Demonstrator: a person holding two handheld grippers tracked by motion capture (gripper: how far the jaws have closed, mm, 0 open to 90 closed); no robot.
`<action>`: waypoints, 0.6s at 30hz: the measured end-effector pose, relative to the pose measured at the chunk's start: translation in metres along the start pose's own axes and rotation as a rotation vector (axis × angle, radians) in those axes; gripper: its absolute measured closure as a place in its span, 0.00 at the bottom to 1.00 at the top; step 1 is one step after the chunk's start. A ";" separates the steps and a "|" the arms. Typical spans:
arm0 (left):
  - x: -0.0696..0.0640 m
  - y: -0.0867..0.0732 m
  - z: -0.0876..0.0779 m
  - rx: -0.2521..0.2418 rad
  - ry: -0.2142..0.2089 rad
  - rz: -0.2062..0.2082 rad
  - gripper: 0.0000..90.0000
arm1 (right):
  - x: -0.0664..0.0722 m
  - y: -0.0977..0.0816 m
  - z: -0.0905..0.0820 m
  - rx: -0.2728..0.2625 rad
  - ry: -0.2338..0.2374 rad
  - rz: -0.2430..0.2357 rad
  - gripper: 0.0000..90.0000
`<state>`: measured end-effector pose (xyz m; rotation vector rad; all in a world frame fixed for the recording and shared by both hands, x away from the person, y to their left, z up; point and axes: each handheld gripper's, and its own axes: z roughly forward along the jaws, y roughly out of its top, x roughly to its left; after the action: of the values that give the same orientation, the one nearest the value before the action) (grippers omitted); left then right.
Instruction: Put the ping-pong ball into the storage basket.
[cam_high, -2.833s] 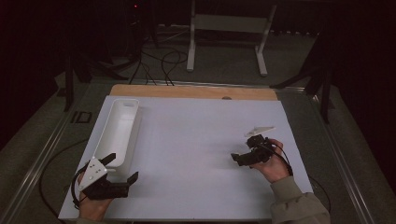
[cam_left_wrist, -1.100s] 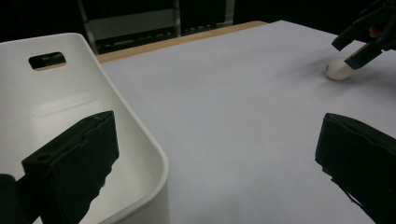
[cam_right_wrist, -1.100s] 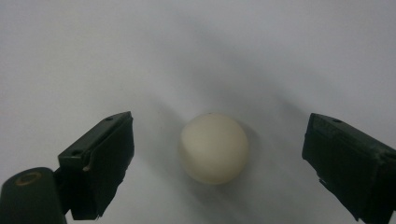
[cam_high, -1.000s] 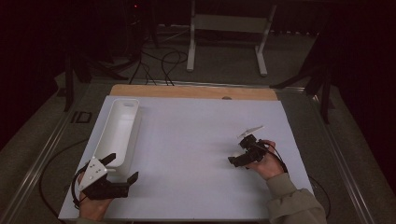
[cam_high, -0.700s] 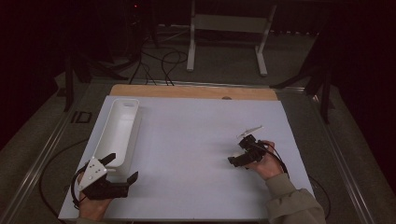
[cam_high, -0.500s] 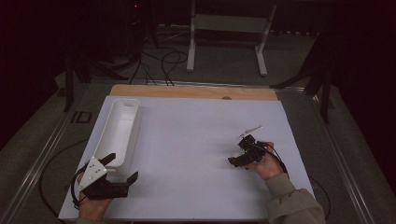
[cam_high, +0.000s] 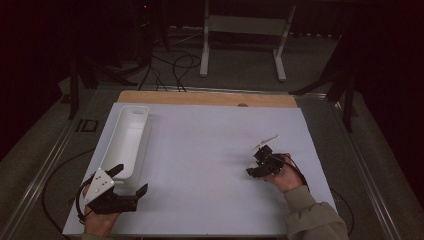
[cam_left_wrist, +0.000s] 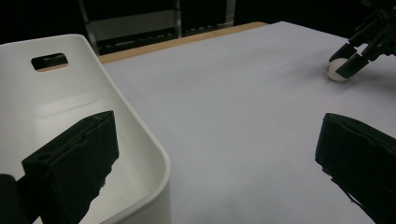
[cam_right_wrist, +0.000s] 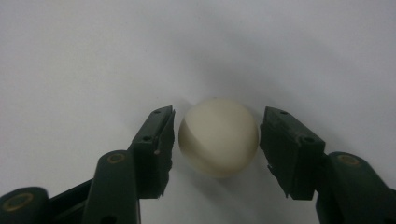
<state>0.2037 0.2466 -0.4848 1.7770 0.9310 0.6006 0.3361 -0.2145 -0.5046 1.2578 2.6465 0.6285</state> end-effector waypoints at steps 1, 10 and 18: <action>0.000 0.000 0.000 0.000 0.000 0.000 0.00 | 0.000 0.000 0.000 0.002 0.000 -0.004 0.50; 0.000 0.000 0.000 0.000 0.000 0.000 0.00 | 0.000 0.000 0.001 0.011 0.003 -0.001 0.56; 0.000 0.000 0.000 0.001 0.000 0.000 0.00 | 0.000 0.000 0.000 0.005 0.002 -0.002 0.56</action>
<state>0.2038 0.2466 -0.4849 1.7778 0.9306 0.6002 0.3361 -0.2151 -0.5045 1.2567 2.6525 0.6240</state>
